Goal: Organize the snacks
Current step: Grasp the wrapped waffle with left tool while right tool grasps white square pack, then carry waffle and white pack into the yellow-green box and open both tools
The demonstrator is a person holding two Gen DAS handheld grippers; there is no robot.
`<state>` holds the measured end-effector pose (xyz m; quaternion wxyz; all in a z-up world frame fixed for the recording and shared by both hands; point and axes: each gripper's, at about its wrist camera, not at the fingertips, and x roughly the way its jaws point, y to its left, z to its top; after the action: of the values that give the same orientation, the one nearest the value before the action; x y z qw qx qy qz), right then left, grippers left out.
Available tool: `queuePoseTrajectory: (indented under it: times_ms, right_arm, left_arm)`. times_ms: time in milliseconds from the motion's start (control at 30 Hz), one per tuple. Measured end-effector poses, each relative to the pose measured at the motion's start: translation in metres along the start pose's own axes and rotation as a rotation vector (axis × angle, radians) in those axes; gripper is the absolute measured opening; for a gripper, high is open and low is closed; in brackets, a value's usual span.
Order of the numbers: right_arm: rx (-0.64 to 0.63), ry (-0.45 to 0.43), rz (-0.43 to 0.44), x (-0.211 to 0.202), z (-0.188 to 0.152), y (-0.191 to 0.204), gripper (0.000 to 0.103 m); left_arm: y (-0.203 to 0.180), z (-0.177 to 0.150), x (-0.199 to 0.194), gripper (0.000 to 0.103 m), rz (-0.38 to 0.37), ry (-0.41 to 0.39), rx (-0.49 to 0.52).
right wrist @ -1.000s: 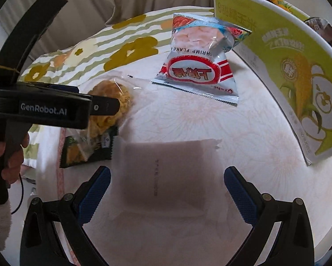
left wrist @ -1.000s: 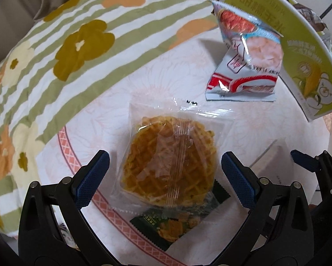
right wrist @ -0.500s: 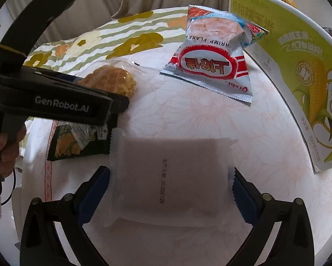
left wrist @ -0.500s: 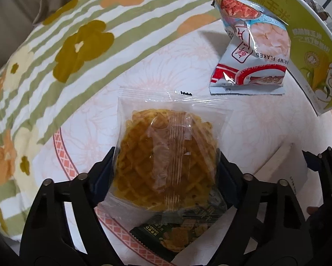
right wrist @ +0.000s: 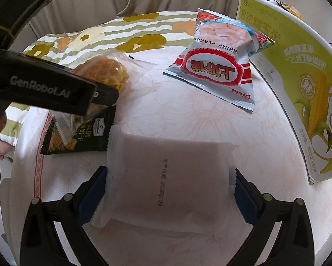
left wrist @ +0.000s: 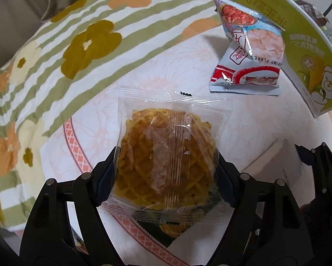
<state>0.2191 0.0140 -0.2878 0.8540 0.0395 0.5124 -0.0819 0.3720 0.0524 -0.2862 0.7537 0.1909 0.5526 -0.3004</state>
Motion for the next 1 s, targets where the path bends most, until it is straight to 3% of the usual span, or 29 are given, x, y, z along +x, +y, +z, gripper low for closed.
queuePoseTrajectory:
  times_ms: [67, 100, 200, 367, 600, 767, 1000]
  right_arm:
    - [-0.002, -0.008, -0.002, -0.002, -0.001, -0.001, 0.099]
    - [-0.003, -0.016, 0.0, -0.004, -0.002, -0.002, 0.09]
    - [-0.013, -0.03, 0.018, -0.012, -0.002, -0.004, 0.076]
    - [0.005, -0.037, 0.037, -0.03, 0.004, -0.014, 0.074]
    - [-0.018, -0.146, 0.042, -0.096, 0.035, -0.034, 0.074]
    - [-0.008, -0.208, 0.062, -0.143, 0.057, -0.069, 0.074]
    - [-0.015, -0.24, 0.071, -0.184, 0.08, -0.145, 0.074]
  left_arm:
    - [0.001, -0.003, -0.005, 0.075, 0.001, -0.008, -0.014]
    - [0.001, -0.004, -0.007, 0.075, 0.003, -0.013, -0.021]
    - [0.004, -0.007, -0.017, 0.075, 0.005, -0.03, -0.042]
    - [0.006, -0.008, -0.042, 0.075, 0.007, -0.072, -0.067]
    - [-0.008, 0.013, -0.102, 0.075, 0.025, -0.165, -0.079]
    - [-0.031, 0.039, -0.142, 0.075, 0.032, -0.234, -0.074]
    - [-0.096, 0.072, -0.172, 0.075, 0.037, -0.3, -0.077]
